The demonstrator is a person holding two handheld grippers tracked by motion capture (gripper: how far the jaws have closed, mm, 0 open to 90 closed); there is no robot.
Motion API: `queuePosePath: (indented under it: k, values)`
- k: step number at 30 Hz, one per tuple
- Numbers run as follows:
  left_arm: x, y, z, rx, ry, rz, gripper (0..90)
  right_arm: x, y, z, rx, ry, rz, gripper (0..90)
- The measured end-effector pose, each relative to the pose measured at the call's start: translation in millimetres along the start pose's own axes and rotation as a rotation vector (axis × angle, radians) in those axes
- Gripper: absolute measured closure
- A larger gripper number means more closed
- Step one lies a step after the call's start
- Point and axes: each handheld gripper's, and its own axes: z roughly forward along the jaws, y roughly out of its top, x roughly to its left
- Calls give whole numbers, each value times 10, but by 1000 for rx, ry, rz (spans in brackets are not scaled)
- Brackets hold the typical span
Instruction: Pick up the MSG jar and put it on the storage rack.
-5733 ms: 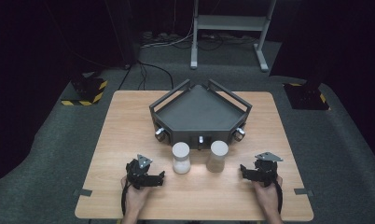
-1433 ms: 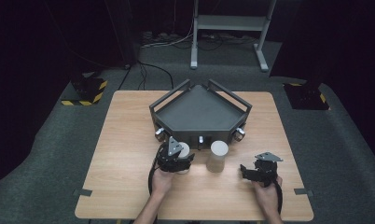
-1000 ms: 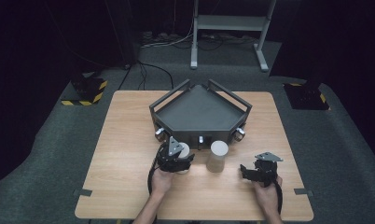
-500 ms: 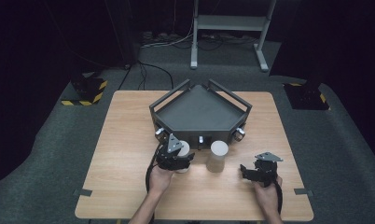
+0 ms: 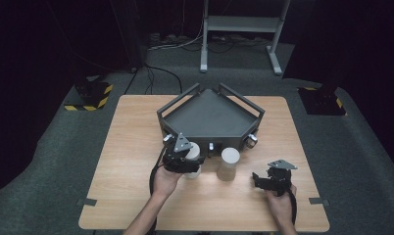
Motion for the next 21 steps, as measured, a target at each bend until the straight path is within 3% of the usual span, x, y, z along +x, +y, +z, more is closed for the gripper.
queuePosePath:
  k: [21]
  values:
    - [36, 481, -58, -1, -56, -10, 354, -1, 0, 0, 0, 0, -1, 103]
